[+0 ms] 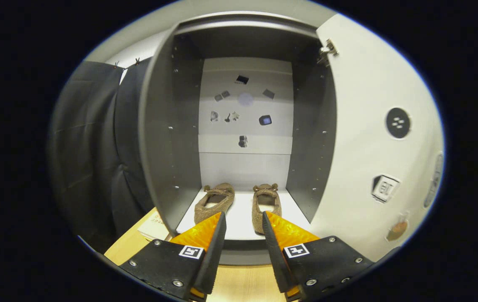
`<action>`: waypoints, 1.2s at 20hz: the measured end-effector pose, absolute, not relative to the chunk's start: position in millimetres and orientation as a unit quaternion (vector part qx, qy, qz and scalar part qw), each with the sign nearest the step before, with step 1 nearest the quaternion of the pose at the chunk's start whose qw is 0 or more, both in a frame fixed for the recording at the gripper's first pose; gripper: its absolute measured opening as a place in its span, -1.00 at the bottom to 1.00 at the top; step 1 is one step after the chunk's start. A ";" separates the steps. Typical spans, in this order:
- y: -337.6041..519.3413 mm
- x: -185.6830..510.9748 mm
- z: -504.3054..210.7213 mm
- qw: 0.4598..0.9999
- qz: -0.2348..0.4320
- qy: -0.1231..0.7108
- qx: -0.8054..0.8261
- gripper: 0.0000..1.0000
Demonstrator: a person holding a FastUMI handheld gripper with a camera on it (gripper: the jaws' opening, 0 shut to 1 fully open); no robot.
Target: Open the shoe cabinet door, grab the shoes and put them into the shoe cabinet, then close the shoe cabinet door.
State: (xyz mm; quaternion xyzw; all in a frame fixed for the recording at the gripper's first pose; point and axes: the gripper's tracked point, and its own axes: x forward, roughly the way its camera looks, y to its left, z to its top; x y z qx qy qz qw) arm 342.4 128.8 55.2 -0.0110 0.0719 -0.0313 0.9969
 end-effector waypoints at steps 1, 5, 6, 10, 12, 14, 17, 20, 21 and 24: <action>131.2 325.1 58.7 0.997 -0.030 0.065 -0.008 0.13; 123.7 253.2 77.8 0.999 -0.042 0.034 0.001 0.20; 120.2 235.8 81.2 0.998 -0.046 0.030 0.005 0.21; 94.0 173.1 97.0 0.997 -0.076 0.004 0.012 0.28; 80.7 145.2 99.6 0.996 -0.087 -0.001 0.022 0.32; 66.3 125.8 95.5 0.994 -0.103 0.002 0.025 0.34; 36.3 92.0 93.1 0.991 -0.133 0.004 0.027 0.37; 7.4 66.9 89.9 0.988 -0.153 0.006 0.034 0.38; -4.8 60.2 85.8 0.986 -0.164 0.009 0.033 0.38; -40.0 44.9 81.3 0.981 -0.189 0.008 0.042 0.40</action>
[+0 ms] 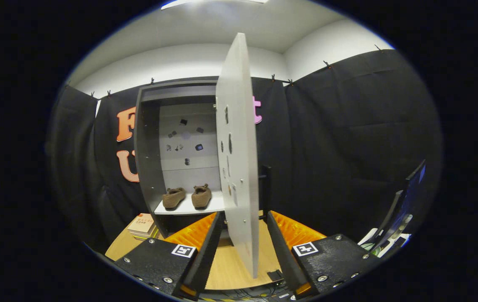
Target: Open the shoe cabinet door, grab the shoes and put them into the shoe cabinet, then close the shoe cabinet door.
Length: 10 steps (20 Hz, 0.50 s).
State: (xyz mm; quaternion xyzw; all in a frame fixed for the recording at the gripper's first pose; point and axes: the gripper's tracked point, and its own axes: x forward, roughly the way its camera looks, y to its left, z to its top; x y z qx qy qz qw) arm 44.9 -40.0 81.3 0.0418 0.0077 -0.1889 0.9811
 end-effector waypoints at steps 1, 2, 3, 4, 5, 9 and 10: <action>-50.1 42.3 80.6 0.980 -0.193 0.006 0.050 0.41; -61.0 41.0 81.4 0.979 -0.196 0.002 0.058 0.41; -70.6 41.7 81.4 0.979 -0.195 -0.002 0.066 0.42; -78.9 43.1 79.0 0.978 -0.193 -0.001 0.073 0.42; -86.9 45.5 76.1 0.978 -0.193 0.001 0.078 0.43; -102.7 66.1 67.3 0.982 -0.165 0.004 0.091 0.48; -105.6 71.8 66.0 0.983 -0.157 0.004 0.091 0.49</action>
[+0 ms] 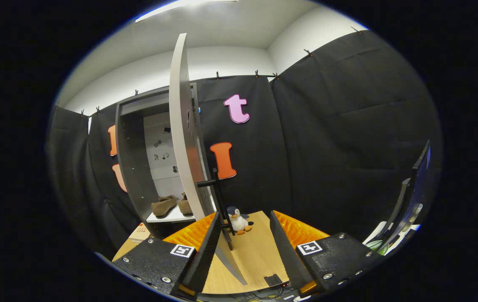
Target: Open the shoe cabinet door, grab the shoes and put them into the shoe cabinet, then close the shoe cabinet door.
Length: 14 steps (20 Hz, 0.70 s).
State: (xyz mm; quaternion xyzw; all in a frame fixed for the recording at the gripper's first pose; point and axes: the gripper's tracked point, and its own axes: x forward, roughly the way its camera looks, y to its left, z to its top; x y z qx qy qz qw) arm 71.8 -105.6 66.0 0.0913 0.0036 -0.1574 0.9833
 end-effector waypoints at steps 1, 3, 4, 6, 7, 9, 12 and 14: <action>-106.7 78.2 64.7 0.985 -0.147 0.005 0.092 0.51; -103.1 92.6 62.6 0.988 -0.125 0.007 0.096 0.53; -103.2 99.4 60.9 0.988 -0.118 0.010 0.096 0.54; -103.2 111.3 56.6 0.990 -0.108 0.013 0.093 0.55; -103.8 113.7 55.3 0.990 -0.109 0.014 0.092 0.55; -101.3 114.7 53.9 0.991 -0.102 0.013 0.091 0.56; -99.3 114.9 55.5 0.992 -0.091 0.011 0.083 0.56; -95.1 114.3 59.1 0.994 -0.079 0.010 0.076 0.54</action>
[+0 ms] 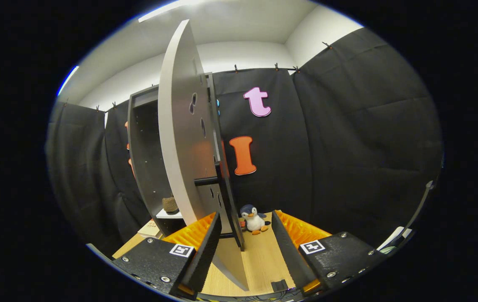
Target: Open the shoe cabinet door, grab the shoes and put them into the shoe cabinet, then close the shoe cabinet door.
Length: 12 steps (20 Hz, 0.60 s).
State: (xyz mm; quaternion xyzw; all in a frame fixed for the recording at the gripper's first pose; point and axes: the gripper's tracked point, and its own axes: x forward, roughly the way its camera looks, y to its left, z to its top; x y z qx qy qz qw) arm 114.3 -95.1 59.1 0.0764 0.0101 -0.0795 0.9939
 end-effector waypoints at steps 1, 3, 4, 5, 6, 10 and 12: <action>-92.5 113.5 61.9 0.995 -0.072 0.009 0.075 0.54; -88.0 110.9 65.4 0.995 -0.052 0.008 0.079 0.53; -85.5 109.9 66.9 0.996 -0.040 0.008 0.081 0.52; -83.2 108.3 68.5 0.996 -0.027 0.009 0.084 0.52; -80.6 107.2 70.2 0.996 -0.014 0.009 0.085 0.52; -72.3 115.4 65.0 0.996 0.040 0.006 0.083 0.52; -67.1 116.0 66.6 0.994 0.066 0.006 0.088 0.52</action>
